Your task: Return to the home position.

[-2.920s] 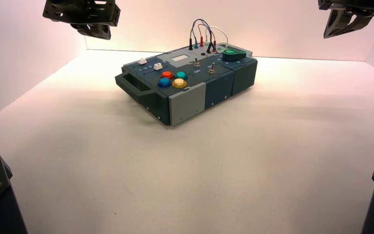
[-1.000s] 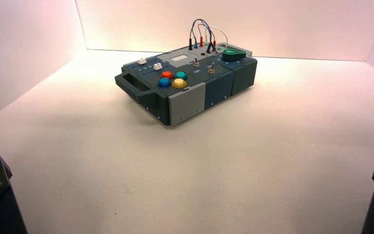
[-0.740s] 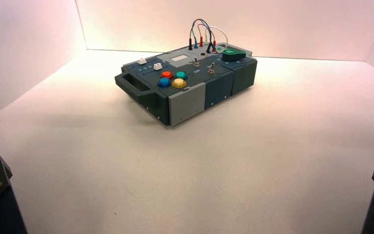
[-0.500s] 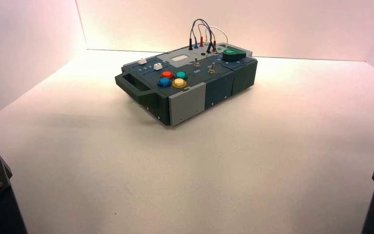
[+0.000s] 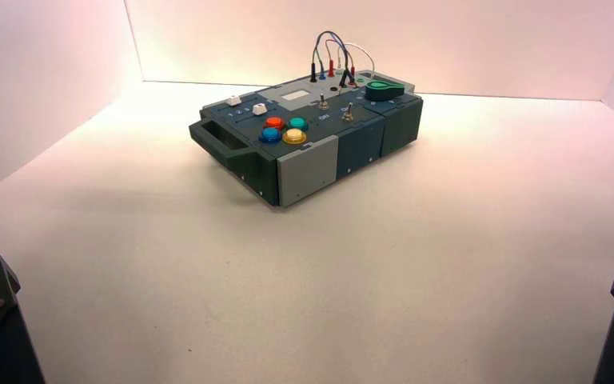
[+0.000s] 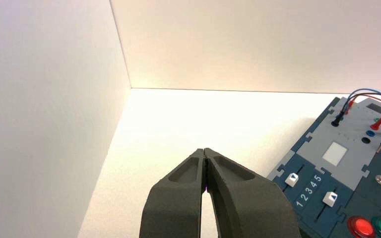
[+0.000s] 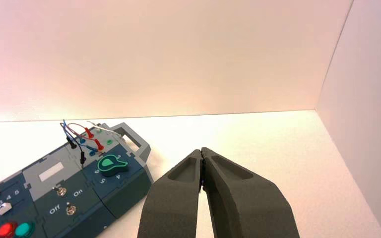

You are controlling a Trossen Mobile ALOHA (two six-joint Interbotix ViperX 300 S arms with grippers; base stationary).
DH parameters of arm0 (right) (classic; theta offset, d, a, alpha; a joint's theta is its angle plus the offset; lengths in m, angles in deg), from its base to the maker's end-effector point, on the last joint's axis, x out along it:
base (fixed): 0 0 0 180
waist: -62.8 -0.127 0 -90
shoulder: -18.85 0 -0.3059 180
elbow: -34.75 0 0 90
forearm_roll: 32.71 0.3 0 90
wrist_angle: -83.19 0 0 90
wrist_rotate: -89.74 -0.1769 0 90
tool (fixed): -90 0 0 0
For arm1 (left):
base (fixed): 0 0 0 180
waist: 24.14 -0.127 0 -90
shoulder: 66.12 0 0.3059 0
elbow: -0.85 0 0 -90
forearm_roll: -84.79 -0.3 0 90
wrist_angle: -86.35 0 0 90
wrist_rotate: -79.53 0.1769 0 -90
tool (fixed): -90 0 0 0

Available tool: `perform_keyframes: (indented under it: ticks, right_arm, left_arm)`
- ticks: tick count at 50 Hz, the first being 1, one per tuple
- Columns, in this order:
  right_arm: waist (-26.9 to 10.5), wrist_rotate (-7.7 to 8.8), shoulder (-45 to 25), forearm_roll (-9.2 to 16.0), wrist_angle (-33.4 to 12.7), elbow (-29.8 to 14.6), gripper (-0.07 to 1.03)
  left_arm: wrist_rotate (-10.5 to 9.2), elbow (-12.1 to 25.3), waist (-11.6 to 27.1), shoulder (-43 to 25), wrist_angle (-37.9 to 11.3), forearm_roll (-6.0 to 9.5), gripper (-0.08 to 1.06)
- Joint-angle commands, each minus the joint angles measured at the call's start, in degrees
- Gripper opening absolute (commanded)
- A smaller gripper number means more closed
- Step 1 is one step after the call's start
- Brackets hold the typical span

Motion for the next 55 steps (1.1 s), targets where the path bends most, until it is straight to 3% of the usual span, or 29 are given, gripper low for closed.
perform_keyframes:
  ticks: [1, 6, 21, 55]
  right_arm:
    - [-0.1, -0.26, -0.6, 0.4, 0.7, -0.9, -0.02]
    - [-0.1, -0.18, -1.9, 0.4, 0.9, -1.1, -0.02]
    - [-0.1, -0.18, -4.0, 0.4, 0.9, -1.4, -0.02]
    - [-0.1, -0.26, -3.1, 0.4, 0.9, -1.1, -0.02]
  left_arm:
    - [0.0, -0.8, 0.4, 4.0, 1.0, 0.0, -0.03]
    - [0.0, -3.3, 0.4, 10.3, 1.7, 0.0, -0.03]
    - [-0.26, -6.3, 0.4, 15.7, 3.5, 0.18, -0.03]
    - [-0.26, -5.2, 0.4, 10.8, 3.5, 0.09, -0.03]
